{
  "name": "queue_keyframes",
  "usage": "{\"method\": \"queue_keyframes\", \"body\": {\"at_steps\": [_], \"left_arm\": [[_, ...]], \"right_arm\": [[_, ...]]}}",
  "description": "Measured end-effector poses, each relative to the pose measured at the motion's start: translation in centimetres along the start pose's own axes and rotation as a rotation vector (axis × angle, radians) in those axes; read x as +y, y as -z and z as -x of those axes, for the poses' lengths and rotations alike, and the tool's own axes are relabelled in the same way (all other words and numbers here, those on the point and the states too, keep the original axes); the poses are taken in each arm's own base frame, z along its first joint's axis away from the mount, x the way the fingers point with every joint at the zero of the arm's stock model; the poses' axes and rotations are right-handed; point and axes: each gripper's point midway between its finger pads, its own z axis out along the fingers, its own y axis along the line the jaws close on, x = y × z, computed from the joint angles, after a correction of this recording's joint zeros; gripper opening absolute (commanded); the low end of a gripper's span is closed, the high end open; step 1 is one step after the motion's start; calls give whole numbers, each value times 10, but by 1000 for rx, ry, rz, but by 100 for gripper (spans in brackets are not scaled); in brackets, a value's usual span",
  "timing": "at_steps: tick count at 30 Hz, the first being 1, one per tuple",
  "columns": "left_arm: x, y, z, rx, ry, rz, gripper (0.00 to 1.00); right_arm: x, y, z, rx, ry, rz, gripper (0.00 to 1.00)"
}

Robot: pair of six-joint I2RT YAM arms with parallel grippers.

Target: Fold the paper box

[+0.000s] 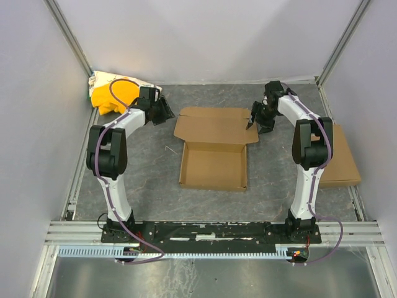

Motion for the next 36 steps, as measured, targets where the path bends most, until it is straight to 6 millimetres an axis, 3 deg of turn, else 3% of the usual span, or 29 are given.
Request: {"method": "queue_keyframes", "body": {"at_steps": [5,13,20,24,28,36], "left_arm": [[-6,-5,-11,34,-6,-24,58],[-32,-4,-22,55,-50,-76,55],[-51,-3,-31,68,-102,-106,53],[-50,-3,-36,74,-125,-83,57],[-34,1,-34,65,-136,-1,61],[-16,45,-10,4,-143,97,62]], "right_arm": [[6,-4,-14,28,13,38,59],[28,7,-17,4,79,63,42],[35,11,-23,-2,125,29,38],[36,13,-26,-7,147,-9,31],[36,17,-25,-17,156,-33,14],[37,34,-17,-73,166,-55,10]]}}
